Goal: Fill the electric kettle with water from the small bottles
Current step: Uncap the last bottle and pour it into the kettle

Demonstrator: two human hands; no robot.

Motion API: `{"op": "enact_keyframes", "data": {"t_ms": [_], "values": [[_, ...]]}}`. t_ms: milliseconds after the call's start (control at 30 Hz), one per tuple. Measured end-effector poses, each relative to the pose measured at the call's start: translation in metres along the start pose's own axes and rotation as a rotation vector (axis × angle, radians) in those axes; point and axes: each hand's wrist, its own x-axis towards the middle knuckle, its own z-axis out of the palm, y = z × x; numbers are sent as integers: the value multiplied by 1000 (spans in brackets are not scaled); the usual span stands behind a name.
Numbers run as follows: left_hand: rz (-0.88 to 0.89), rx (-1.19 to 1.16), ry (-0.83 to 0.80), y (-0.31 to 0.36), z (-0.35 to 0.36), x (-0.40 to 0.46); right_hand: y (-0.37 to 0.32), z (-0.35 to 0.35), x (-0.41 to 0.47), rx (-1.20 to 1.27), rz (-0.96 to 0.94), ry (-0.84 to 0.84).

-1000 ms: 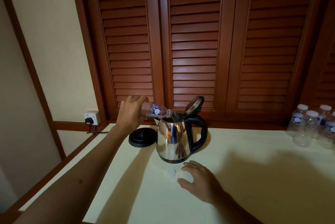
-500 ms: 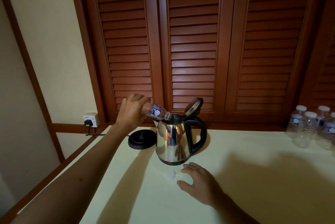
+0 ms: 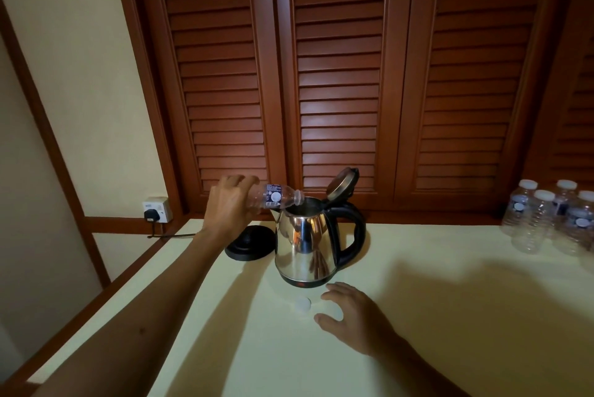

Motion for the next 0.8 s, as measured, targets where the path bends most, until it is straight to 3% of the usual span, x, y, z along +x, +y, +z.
{"op": "enact_keyframes", "data": {"t_ms": [200, 500, 633, 800], "values": [[-181, -142, -12, 2, 15, -36, -8, -5, -2, 14, 74, -24], [-458, -621, -266, 8, 34, -102, -25, -8, 5, -102, 104, 13], [-542, -782, -287, 2, 38, -133, -50, -2, 16, -78, 103, -97], [-551, -960, -319, -9, 30, -153, -63, 10, 27, -232, 8, -222]]}}
